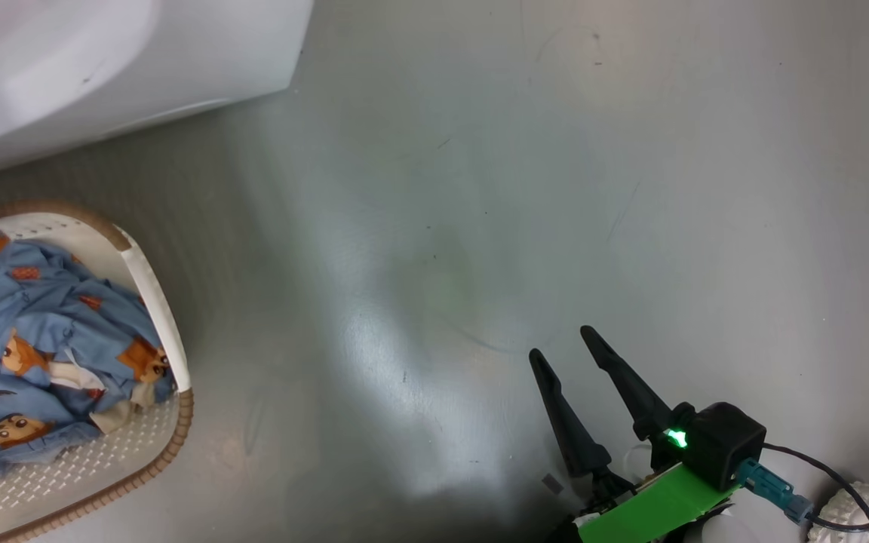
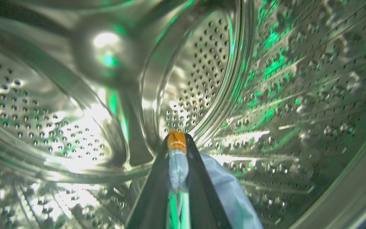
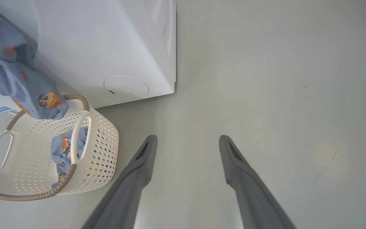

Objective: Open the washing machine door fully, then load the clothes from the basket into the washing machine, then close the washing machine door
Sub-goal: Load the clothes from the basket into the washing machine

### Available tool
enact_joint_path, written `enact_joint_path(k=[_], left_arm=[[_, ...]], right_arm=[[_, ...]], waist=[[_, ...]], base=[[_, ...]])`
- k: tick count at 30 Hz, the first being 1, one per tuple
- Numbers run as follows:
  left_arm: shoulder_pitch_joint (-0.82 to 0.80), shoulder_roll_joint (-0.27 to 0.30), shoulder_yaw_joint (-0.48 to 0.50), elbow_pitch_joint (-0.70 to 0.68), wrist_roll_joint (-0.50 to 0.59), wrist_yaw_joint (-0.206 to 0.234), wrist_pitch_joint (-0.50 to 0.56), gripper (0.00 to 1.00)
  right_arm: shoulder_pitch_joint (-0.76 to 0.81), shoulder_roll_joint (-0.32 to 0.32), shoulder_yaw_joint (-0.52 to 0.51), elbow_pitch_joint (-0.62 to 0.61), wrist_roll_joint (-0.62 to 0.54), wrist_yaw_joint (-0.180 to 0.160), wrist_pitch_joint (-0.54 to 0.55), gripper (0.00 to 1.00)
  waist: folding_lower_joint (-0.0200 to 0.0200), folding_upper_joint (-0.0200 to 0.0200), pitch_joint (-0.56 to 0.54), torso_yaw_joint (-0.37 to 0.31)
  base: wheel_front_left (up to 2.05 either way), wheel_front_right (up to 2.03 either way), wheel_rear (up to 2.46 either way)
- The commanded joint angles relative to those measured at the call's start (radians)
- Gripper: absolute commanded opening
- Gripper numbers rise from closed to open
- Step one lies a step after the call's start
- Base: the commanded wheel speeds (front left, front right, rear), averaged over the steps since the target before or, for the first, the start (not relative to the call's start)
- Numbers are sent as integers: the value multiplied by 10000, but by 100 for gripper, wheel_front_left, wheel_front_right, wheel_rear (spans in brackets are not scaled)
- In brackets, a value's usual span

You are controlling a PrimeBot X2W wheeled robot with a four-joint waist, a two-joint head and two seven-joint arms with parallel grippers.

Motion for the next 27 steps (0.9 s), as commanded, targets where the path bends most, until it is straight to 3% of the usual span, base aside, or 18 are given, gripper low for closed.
enact_joint_path(k=[1,2,3,4,5,15,27], left_arm=[[233,588,110,50,-186,-21,-24,0],[198,646,-60,198,-255,-21,-24,8],[182,695,-246,356,-327,-21,29,35],[201,657,-388,526,-527,-21,193,91],[175,651,-499,679,-658,-21,334,100],[-213,395,-1344,1650,-1075,-21,904,100],[238,-173,-2010,1391,-1553,-21,214,100]], right_arm=[[226,-45,260,-120,84,62,-49,100],[224,-45,262,-95,97,62,-49,100],[217,-45,261,-69,106,62,-49,100],[214,-45,241,-39,114,62,-49,100],[210,-45,225,-7,118,62,-49,100],[-39,-45,-56,184,102,62,-49,100],[-382,-45,-574,529,56,62,-49,100]], waist=[[0,0,-57,21],[0,0,-71,26],[0,0,-90,35],[0,0,-124,65],[0,0,-147,92],[0,0,-525,458],[0,0,-1171,1185]], base=[[0,0,0],[0,0,0],[0,0,0],[0,0,0],[0,0,0],[0,0,0],[0,0,0]])
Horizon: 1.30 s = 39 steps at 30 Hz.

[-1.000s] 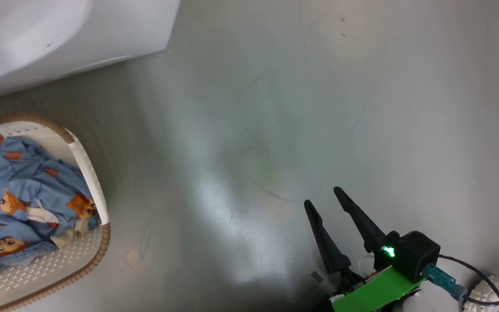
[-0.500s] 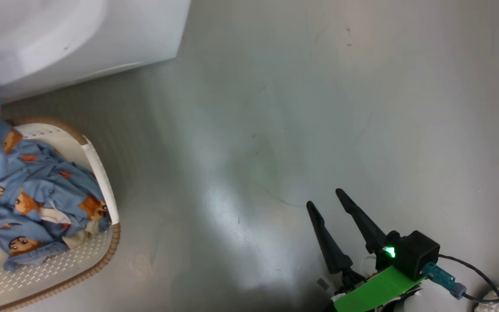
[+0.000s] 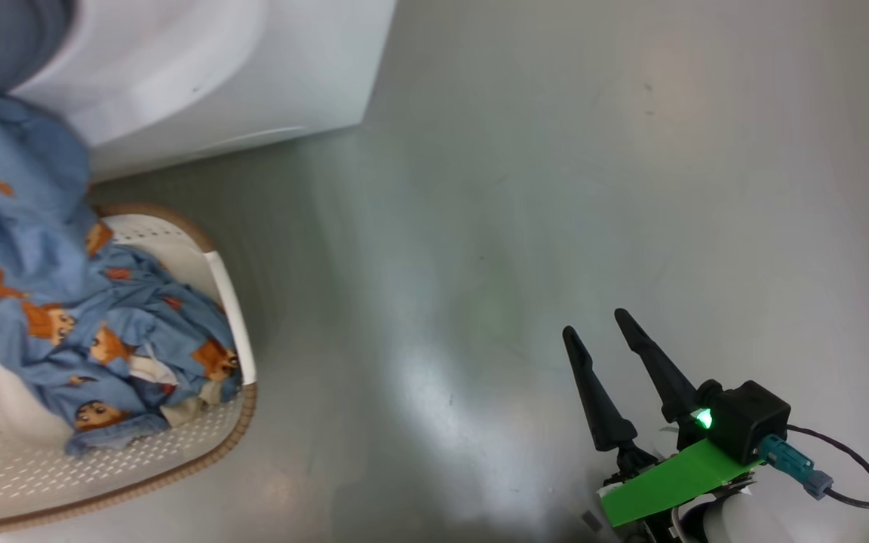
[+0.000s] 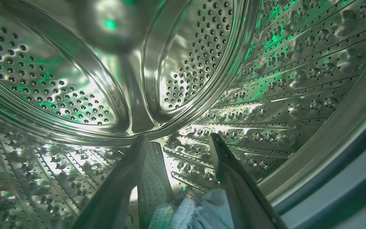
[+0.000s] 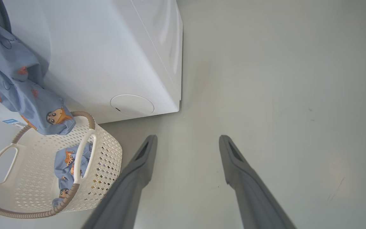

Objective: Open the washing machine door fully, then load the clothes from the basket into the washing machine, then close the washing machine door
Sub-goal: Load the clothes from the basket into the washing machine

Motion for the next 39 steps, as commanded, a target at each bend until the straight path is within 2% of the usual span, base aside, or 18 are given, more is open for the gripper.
enact_joint_path(k=[1,11,21,30,39], left_arm=[[163,479,276,-206,-88,-21,-114,100],[1069,61,547,-843,-9,-21,-300,100],[3125,-321,2245,-2568,860,-21,-308,100],[5199,-896,3630,-4246,1606,-21,-309,100],[7057,-1481,4800,-5305,2066,-21,-309,100]], right_arm=[[20,-31,162,-109,41,62,-49,100],[-156,-31,-217,90,-89,62,-49,100],[-235,-31,-422,137,-161,62,-49,100],[-329,-31,-492,219,-180,62,-49,100],[-384,-31,-579,310,-200,62,-49,100]], waist=[[0,0,-252,258],[0,0,-565,766],[0,0,-663,1088],[0,0,-710,1289],[0,0,-754,1447]], base=[[0,0,0],[0,0,0],[0,0,0],[0,0,0],[0,0,0]])
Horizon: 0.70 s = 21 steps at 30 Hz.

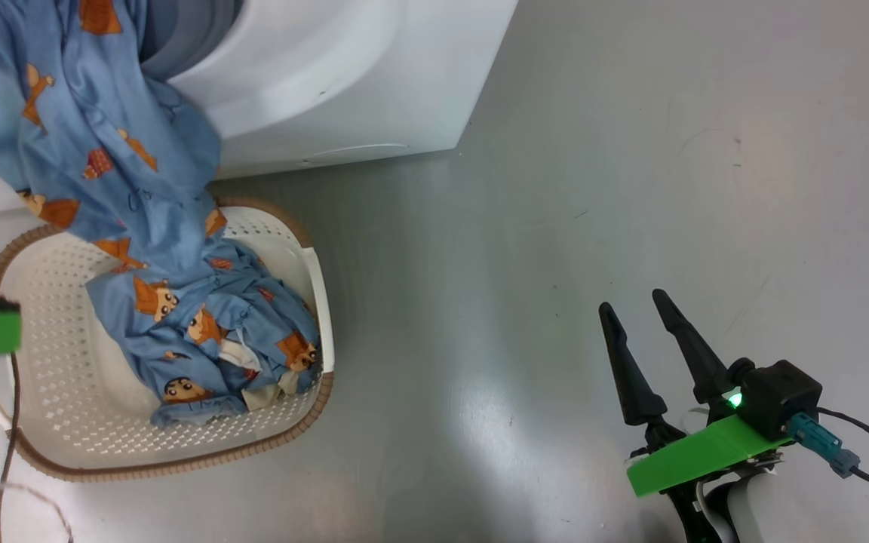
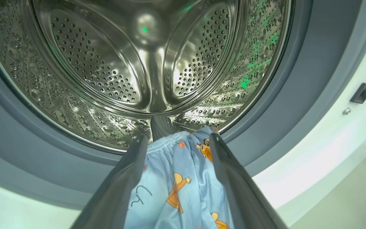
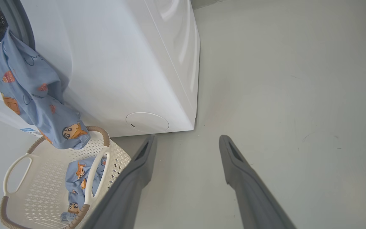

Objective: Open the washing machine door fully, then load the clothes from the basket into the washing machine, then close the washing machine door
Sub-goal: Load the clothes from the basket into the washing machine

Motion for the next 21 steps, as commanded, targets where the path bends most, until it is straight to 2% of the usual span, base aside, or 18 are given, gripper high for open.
enact_joint_path(k=[1,21], left_arm=[[425,403,516,-391,219,-21,-50,100],[2677,-211,1443,-348,847,-21,-51,100]], right_arm=[[46,11,246,-137,-96,62,-49,100],[-15,11,252,-106,-167,62,-49,100]], waist=[[0,0,-2,28],[0,0,-27,61]], base=[[0,0,0],[0,0,0]])
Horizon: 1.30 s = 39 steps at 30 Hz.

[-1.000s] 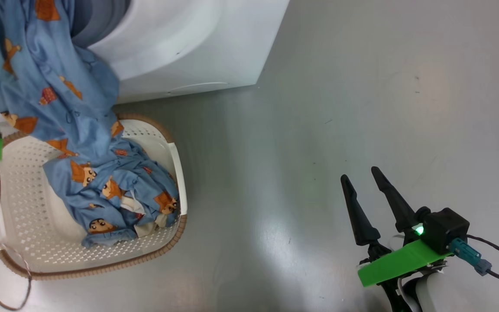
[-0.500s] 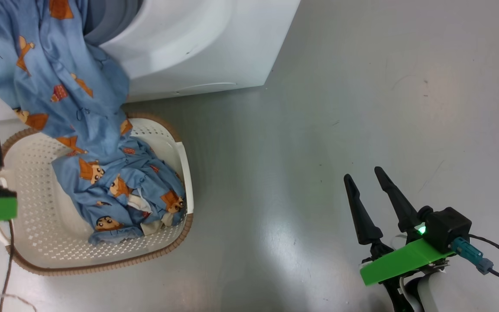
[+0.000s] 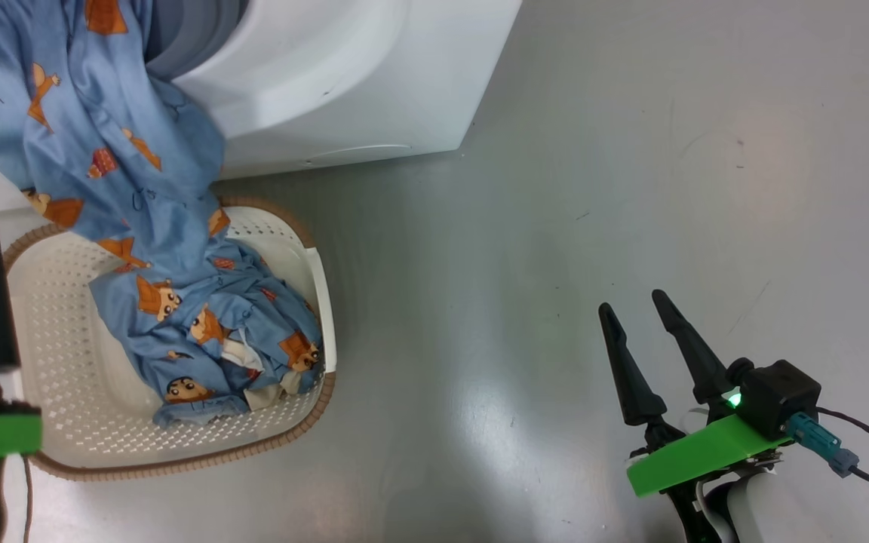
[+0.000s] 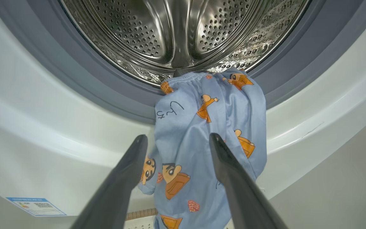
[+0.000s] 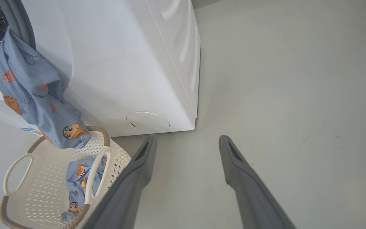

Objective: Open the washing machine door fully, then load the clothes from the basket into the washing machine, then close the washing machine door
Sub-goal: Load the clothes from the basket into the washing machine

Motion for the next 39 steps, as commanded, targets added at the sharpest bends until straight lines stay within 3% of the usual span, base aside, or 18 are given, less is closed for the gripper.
enact_joint_path(k=[1,39], left_arm=[[245,318,460,-128,71,-21,-51,100],[2385,-66,153,1196,209,-21,-51,100]], right_arm=[[0,17,251,-179,-154,62,-49,100],[-35,17,270,-140,-235,62,-49,100]], waist=[[0,0,3,8],[0,0,-52,-18]], base=[[0,0,0],[0,0,0]])
